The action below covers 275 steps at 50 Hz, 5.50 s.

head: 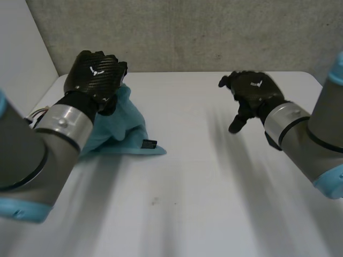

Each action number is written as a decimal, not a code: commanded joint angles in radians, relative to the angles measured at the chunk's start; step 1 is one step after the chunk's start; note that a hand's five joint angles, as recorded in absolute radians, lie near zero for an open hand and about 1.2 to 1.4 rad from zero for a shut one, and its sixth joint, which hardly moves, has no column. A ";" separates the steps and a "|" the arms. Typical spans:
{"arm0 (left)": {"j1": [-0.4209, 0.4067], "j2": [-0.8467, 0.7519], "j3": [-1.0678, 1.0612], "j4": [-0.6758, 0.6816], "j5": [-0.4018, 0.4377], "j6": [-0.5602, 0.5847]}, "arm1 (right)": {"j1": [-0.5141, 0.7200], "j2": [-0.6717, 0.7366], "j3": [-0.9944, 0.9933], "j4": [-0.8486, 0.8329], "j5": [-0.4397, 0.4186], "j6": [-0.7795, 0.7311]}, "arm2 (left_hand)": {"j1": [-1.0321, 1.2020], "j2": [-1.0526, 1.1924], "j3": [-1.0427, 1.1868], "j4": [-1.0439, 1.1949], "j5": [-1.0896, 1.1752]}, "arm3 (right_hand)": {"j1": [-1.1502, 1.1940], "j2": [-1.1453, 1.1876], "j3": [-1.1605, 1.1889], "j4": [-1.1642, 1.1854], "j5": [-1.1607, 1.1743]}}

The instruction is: Fold the laundry

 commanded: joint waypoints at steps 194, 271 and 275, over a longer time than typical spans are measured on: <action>0.179 -0.534 0.482 -0.392 0.304 0.256 | -0.306 0.080 0.282 -0.193 -0.132 -0.242 | -0.557 -0.630 -0.622 -0.627 -0.563 | 1.070 1.031 1.020 1.023 1.023; 0.515 0.061 -0.310 -0.165 0.221 0.086 | -0.415 -0.077 0.209 0.401 -0.103 -0.781 | 0.271 0.198 0.205 0.201 0.265 | 1.070 1.031 1.020 1.023 1.023; 0.493 -0.062 -0.149 -0.130 0.201 0.080 | -0.392 0.008 0.042 0.369 -0.077 -0.688 | 0.271 0.198 0.205 0.201 0.265 | 1.070 1.031 1.020 1.023 1.023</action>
